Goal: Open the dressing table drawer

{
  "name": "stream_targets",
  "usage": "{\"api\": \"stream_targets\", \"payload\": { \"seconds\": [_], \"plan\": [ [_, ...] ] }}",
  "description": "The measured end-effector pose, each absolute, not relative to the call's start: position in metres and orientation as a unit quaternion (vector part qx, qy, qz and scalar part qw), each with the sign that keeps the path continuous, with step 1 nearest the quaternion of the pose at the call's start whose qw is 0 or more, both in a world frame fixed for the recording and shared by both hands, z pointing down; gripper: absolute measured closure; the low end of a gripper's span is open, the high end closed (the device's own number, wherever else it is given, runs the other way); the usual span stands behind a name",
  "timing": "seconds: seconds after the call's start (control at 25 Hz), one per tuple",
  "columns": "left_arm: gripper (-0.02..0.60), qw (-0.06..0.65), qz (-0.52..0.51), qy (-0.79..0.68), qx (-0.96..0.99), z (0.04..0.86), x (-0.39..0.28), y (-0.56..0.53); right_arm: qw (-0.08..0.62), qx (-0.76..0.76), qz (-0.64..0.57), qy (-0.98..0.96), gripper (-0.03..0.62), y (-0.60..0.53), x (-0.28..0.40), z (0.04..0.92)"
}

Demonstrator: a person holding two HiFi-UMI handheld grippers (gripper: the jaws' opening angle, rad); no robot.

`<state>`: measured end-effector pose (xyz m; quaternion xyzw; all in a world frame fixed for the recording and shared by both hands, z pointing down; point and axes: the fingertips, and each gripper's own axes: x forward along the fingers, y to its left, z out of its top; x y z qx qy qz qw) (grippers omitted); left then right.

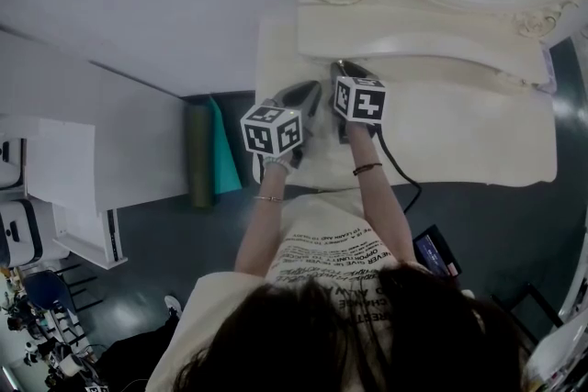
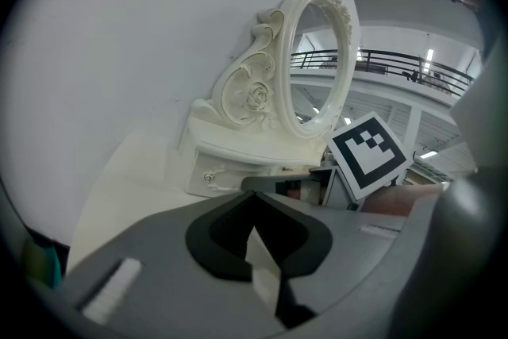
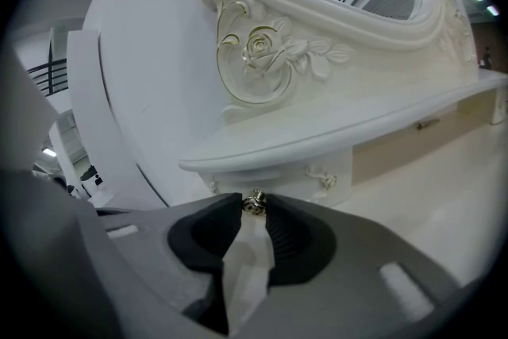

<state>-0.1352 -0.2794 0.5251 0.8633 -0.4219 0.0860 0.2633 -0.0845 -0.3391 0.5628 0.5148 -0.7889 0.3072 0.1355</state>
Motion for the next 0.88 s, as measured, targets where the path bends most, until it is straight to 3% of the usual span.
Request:
{"api": "stream_targets", "payload": {
  "seconds": [0.88],
  "plan": [
    [0.584,0.261,0.093,-0.416,0.866,0.524,-0.131,-0.266,0.133,0.511,0.315,-0.789,0.493,-0.322,-0.083,0.565]
  ]
}}
